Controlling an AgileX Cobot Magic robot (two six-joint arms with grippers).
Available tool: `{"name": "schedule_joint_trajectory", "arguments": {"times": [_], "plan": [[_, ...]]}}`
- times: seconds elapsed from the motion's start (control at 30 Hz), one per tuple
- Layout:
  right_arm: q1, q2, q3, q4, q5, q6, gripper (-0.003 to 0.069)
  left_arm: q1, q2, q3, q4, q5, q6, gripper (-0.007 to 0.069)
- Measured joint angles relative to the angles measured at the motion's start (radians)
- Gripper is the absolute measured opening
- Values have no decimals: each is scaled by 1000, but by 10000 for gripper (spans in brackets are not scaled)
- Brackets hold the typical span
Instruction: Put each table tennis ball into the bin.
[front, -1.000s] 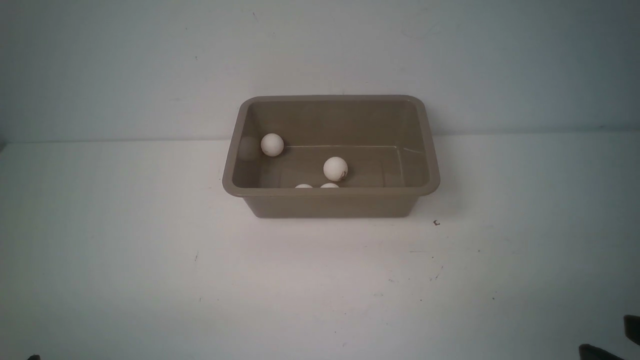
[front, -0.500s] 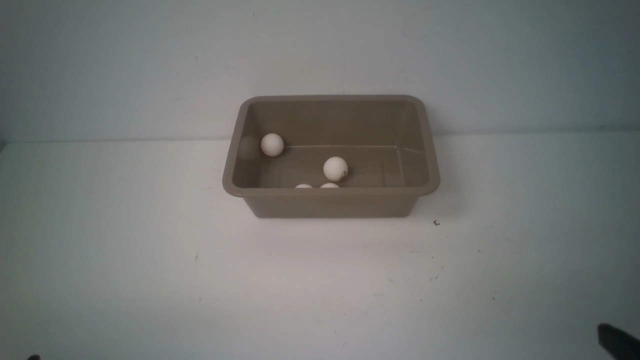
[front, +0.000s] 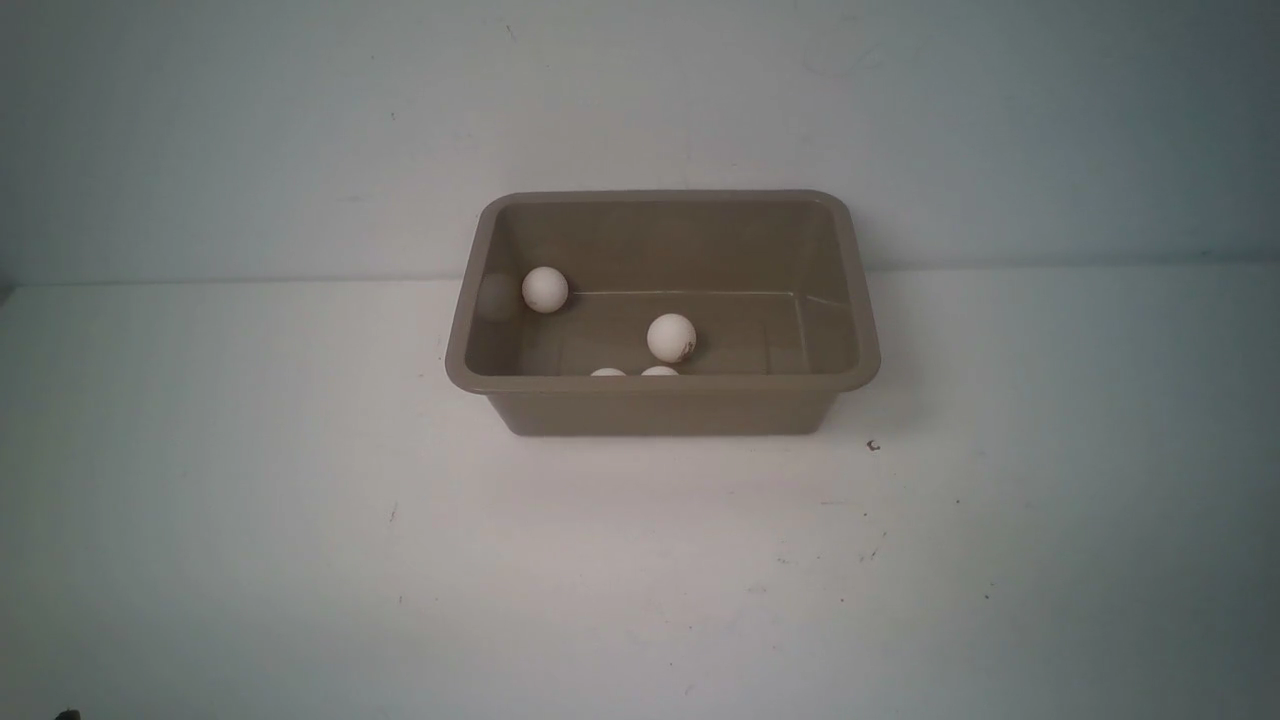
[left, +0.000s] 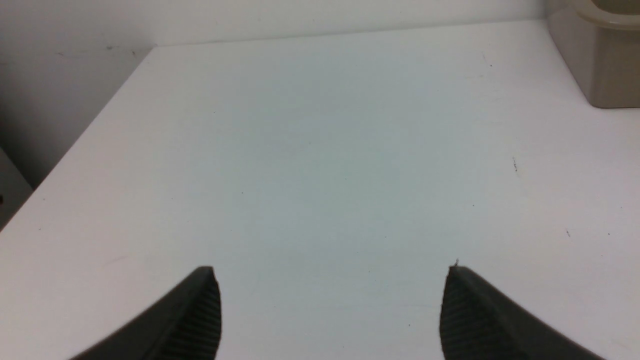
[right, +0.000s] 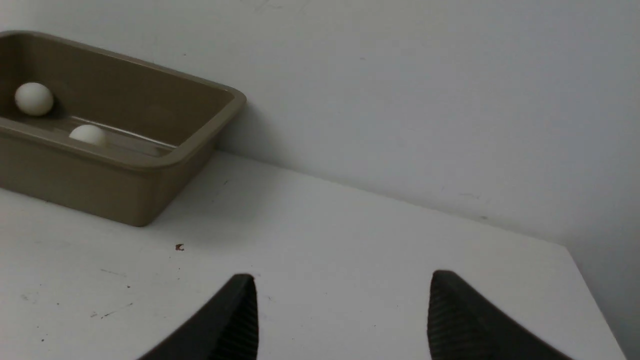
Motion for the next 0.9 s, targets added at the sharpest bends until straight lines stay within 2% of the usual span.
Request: {"name": "schedule_joint_trajectory", "arguments": {"times": [0.43,0.5,0.53,0.57,0.7,0.83,0.9], "plan": [[-5,-1,2,15,-14,3,421,0,0,0,0,0,0,531],[-5,-1,2,-84,24,81,421,0,0,0,0,0,0,531],[-5,-1,2,-95,33,92,421,0,0,0,0,0,0,531],[-5,-2,2,-183,65,203,421,0,0,0,0,0,0,531],[-5,-45,2,-441,118,514,421,0,0,0,0,1,0,531],[-5,-68,2,-565,149,672,421,0,0,0,0,1,0,531],[-5,-86,2,-593,175,708,421,0,0,0,0,1,0,531]]}}
